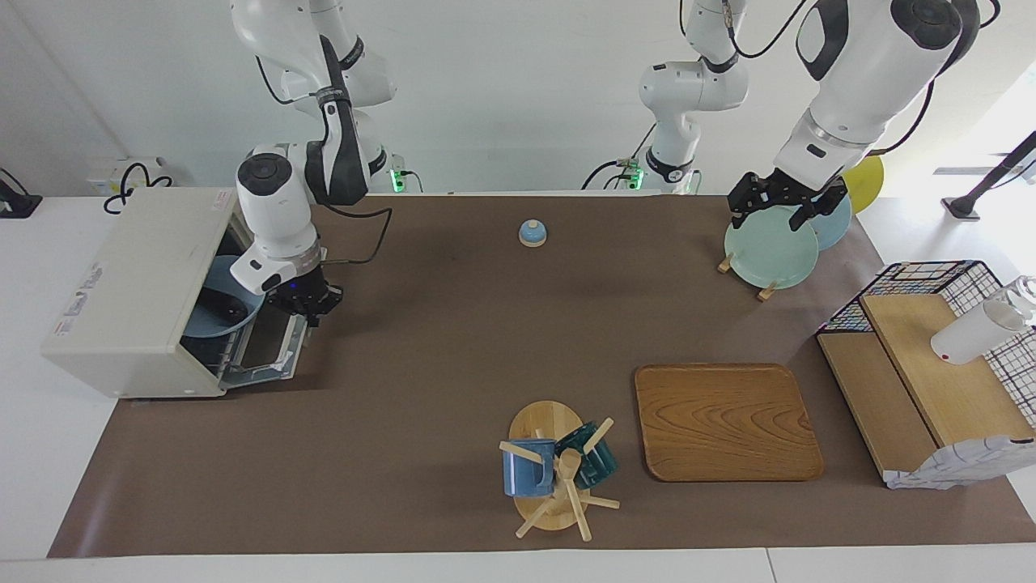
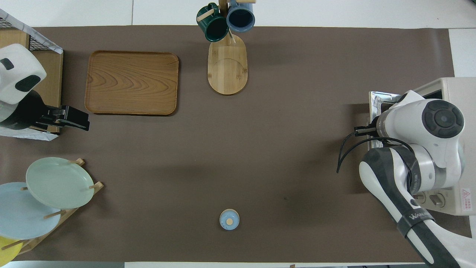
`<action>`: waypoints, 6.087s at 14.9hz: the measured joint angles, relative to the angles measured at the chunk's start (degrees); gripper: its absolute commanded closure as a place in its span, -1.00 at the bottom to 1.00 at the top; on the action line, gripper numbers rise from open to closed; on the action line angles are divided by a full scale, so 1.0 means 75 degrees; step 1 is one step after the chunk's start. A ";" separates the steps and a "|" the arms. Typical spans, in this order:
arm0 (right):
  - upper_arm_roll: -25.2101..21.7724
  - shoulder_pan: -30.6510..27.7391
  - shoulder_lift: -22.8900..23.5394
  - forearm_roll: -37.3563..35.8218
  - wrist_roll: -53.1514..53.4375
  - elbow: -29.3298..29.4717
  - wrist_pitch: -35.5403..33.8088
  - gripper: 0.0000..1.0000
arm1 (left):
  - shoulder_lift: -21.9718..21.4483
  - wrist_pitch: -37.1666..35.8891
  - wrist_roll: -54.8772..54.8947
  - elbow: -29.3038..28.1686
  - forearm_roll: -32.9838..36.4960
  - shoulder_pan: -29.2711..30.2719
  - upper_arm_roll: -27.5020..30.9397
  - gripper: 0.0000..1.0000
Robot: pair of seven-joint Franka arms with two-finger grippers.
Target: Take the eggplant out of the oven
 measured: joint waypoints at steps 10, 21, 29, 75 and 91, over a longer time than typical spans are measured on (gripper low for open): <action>-0.0036 0.0089 0.0733 0.0460 0.0418 -0.0023 0.0496 1.00 | 0.0000 0.0000 0.0000 0.0000 0.0000 0.0000 0.0000 -1.00; -0.0258 0.0631 0.0350 0.0200 0.0822 0.1796 -0.2712 0.24 | 0.0000 0.0000 0.0000 0.0000 0.0000 0.0000 0.0000 -1.00; -0.0286 -0.0309 0.0202 -0.0383 0.0478 0.1374 -0.3091 0.17 | 0.0000 0.0000 0.0000 0.0000 0.0000 0.0000 0.0000 -1.00; 0.0022 0.3773 0.3456 -0.0291 0.3282 0.6379 -0.5547 1.00 | 0.0000 0.0001 0.0000 -0.0001 0.0000 0.0000 -0.0009 -1.00; 0.0029 0.1536 0.2277 -0.2273 0.2569 0.1909 -0.2893 1.00 | -0.0456 0.2496 -0.3192 -0.2204 -0.0703 -0.1464 -0.0259 -1.00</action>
